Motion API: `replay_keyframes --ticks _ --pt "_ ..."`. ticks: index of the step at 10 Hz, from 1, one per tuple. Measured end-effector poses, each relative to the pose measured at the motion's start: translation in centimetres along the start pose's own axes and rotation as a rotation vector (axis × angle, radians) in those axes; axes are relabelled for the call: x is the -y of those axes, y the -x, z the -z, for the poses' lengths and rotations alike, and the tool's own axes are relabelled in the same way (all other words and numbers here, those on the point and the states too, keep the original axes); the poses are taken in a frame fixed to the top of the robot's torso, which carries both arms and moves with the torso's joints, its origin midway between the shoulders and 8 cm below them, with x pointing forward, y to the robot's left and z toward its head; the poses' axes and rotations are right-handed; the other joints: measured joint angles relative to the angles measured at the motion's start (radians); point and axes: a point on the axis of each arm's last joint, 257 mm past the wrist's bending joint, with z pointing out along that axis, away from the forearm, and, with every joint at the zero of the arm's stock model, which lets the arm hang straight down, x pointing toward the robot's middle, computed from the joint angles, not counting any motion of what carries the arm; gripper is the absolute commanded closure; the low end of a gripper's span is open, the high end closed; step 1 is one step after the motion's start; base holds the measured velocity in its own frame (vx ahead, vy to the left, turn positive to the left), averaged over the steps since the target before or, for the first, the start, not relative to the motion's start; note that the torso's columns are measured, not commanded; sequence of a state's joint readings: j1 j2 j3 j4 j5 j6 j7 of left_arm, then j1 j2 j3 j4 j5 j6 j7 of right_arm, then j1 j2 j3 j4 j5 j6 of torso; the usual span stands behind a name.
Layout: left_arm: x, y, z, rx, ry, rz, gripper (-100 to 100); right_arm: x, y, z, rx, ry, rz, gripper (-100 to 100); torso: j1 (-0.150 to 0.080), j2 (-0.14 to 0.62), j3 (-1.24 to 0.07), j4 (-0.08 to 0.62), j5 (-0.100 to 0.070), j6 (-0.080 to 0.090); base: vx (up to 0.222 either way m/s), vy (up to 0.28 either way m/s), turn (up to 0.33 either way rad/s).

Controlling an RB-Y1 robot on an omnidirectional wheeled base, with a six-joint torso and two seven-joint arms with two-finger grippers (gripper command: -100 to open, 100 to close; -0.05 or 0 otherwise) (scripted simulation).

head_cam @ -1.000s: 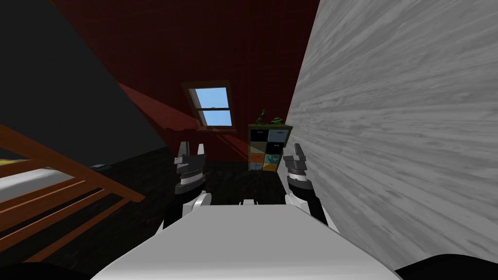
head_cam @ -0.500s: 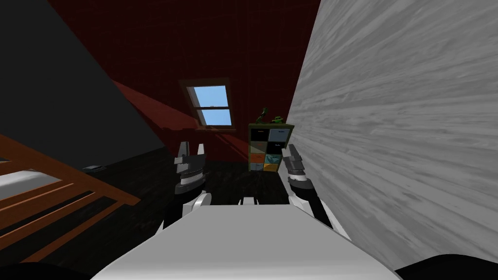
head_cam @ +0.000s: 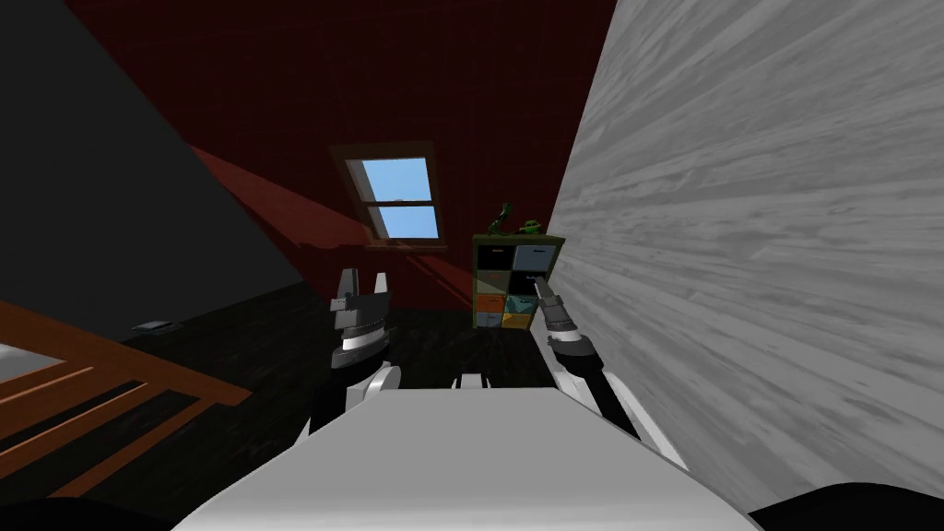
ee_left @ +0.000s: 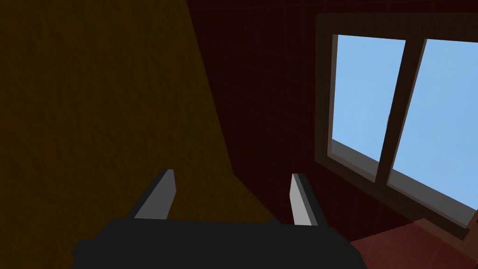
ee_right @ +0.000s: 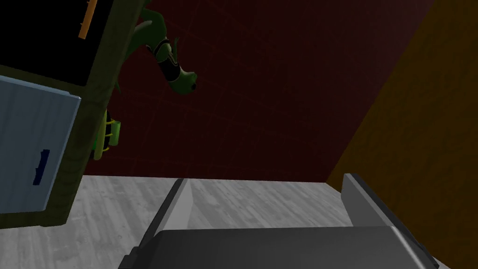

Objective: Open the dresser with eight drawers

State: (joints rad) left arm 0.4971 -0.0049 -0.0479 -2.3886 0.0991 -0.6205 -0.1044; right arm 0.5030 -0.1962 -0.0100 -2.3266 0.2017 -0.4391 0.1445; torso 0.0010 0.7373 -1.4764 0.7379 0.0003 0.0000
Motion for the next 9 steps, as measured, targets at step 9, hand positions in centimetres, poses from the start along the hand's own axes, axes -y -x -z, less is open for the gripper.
replay_keyframes --ticks 9 --pt "0.0 0.0 0.0 0.0 0.0 0.0 0 2.5 -0.4 0.0 -0.112 -0.022 0.491 -100 -0.001 0.001 0.001 0.0 0.0 0.0 0.096 0.047 -0.024"
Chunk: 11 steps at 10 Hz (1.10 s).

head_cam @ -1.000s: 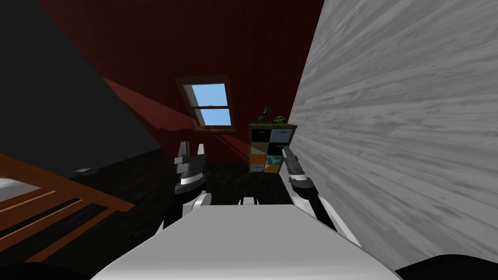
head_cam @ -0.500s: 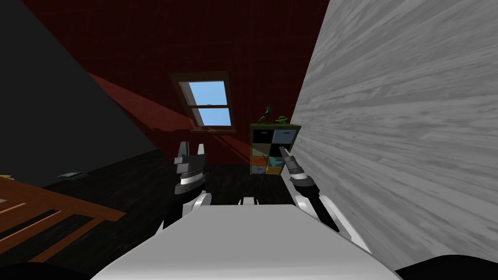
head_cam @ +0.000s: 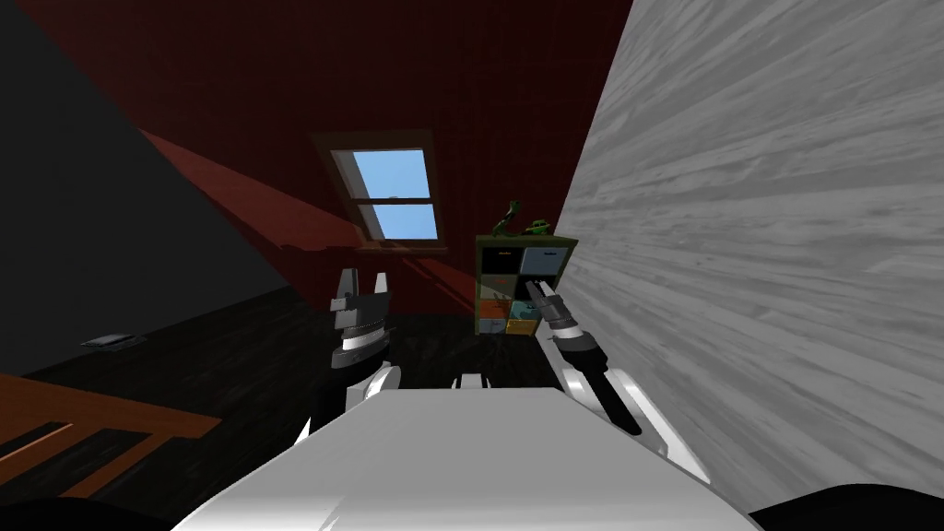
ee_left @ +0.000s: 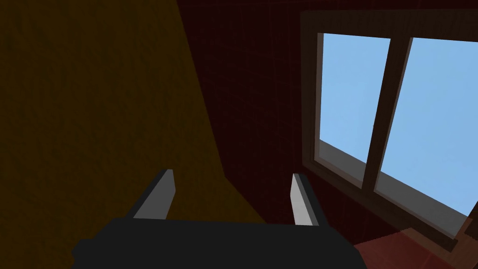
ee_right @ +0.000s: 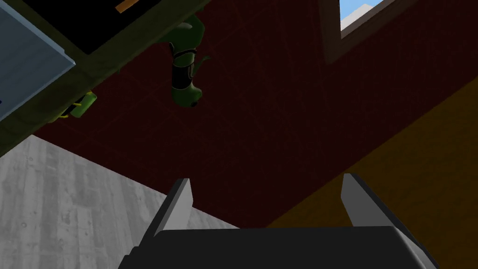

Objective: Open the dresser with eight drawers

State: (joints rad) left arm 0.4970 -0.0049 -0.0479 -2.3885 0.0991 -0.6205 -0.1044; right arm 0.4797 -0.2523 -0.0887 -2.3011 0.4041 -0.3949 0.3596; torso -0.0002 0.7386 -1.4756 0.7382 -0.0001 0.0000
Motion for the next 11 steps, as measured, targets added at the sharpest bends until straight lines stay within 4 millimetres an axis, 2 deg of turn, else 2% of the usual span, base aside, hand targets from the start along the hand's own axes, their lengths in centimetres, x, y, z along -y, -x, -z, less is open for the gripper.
replay_keyframes --ticks 11 --pt "0.0 0.0 0.0 0.0 0.0 0.0 0 4.6 -1.2 0.1 -0.136 -0.024 0.63 -100 0.001 0.0 0.0 0.0 0.0 0.0 0.102 0.06 -0.023"
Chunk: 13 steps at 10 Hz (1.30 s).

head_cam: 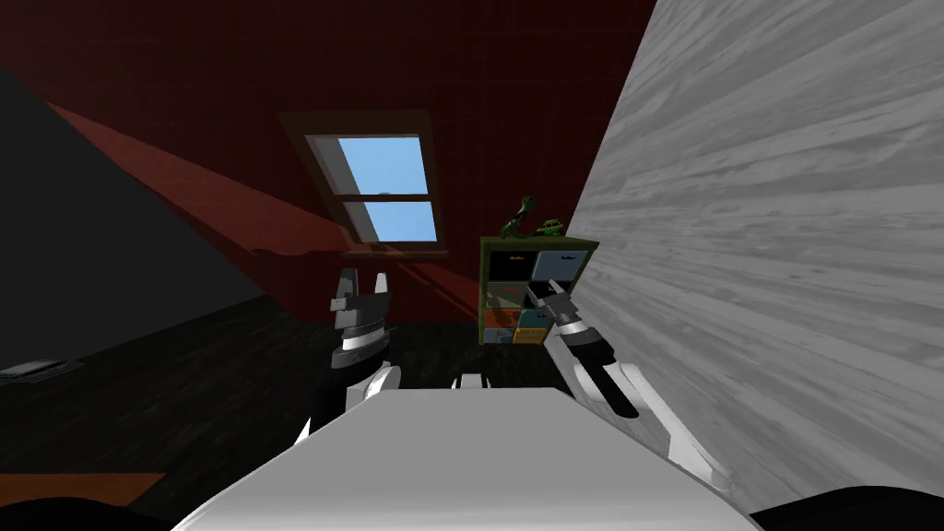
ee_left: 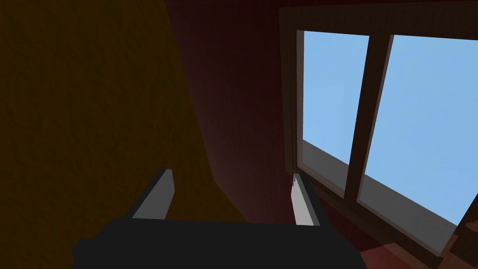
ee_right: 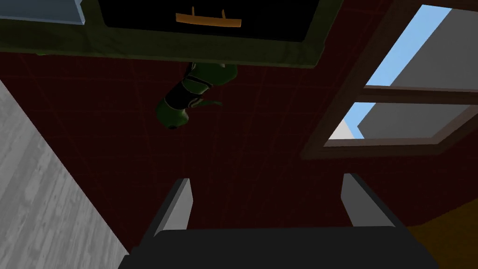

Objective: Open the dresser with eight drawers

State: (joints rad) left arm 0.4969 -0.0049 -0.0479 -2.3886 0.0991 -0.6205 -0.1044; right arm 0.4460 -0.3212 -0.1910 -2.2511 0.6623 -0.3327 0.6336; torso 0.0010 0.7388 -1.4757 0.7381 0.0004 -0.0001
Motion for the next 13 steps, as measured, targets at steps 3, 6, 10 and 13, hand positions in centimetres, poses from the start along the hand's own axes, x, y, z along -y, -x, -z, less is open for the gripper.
replay_keyframes --ticks 3,6,10,13 --pt "0.0 0.0 0.0 0.0 0.0 0.0 0 1.2 -1.2 -0.1 -0.043 0.0 0.182 -100 -0.002 -0.001 -0.001 0.0 -0.001 0.0 0.107 0.06 -0.023" --pt "0.0 0.0 0.0 0.0 0.0 0.0 0 2.9 -2.2 0.0 -0.086 0.003 0.369 -100 -0.001 -0.001 0.0 0.0 0.0 0.0 0.108 0.074 -0.025" --pt "0.0 0.0 0.0 0.0 0.0 0.0 0 5.2 -3.5 0.0 -0.141 0.015 0.624 -100 -0.002 -0.001 0.0 0.0 -0.001 0.0 0.101 0.062 -0.028" --pt "0.0 0.0 0.0 0.0 0.0 0.0 0 7.0 -4.0 0.0 -0.177 0.023 0.805 -100 -0.002 -0.001 0.0 0.0 -0.001 0.0 0.101 0.048 -0.023"
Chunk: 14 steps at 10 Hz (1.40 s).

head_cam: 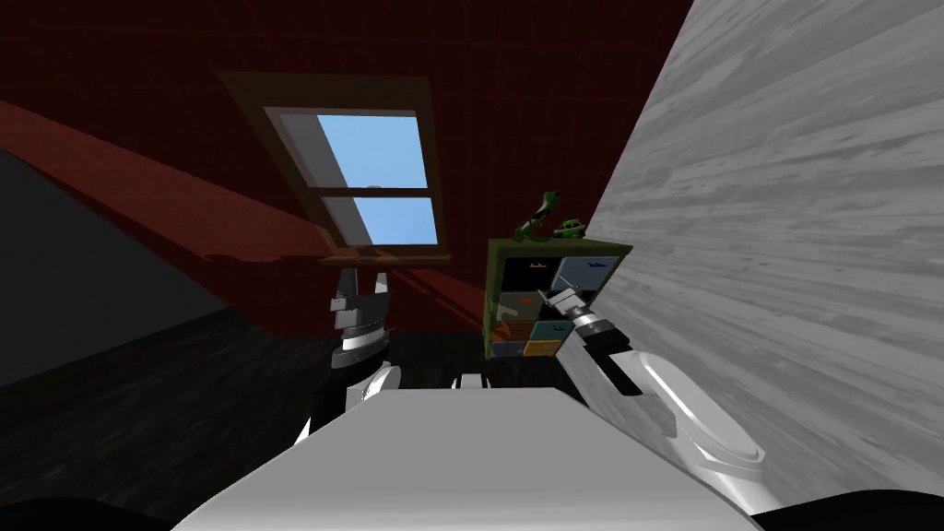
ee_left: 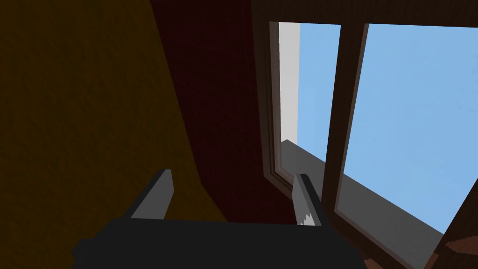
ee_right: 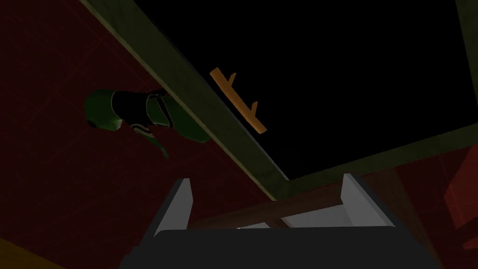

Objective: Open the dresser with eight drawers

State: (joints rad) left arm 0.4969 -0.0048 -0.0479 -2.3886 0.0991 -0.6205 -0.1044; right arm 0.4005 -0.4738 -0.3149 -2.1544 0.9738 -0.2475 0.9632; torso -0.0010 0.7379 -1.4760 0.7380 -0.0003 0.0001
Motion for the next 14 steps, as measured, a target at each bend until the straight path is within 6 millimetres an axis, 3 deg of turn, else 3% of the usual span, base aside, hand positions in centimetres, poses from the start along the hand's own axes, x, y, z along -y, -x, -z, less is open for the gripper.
replay_keyframes --ticks 7,12,13,14 --pt "0.0 0.0 0.0 0.0 0.0 0.0 0 3.3 -3.7 -0.7 -0.075 0.014 0.464 -100 0.0 0.002 0.001 0.001 0.0 0.0 0.095 0.069 -0.023" --pt "0.0 0.0 0.0 0.0 0.0 0.0 0 5.1 -4.5 -0.9 -0.085 0.016 0.551 -100 0.002 -0.004 -0.003 -0.001 0.001 0.0 0.068 0.035 -0.015" --pt "0.0 0.0 0.0 0.0 0.0 0.0 0 5.1 -4.5 -0.9 -0.084 0.015 0.549 100 0.001 0.0 -0.001 0.0 0.0 0.0 -0.071 -0.024 0.039" --pt "0.0 0.0 0.0 0.0 0.0 0.0 0 4.6 -4.4 -0.8 -0.086 0.014 0.546 100 -0.002 0.007 0.004 0.002 -0.001 0.0 -0.032 -0.03 0.0"
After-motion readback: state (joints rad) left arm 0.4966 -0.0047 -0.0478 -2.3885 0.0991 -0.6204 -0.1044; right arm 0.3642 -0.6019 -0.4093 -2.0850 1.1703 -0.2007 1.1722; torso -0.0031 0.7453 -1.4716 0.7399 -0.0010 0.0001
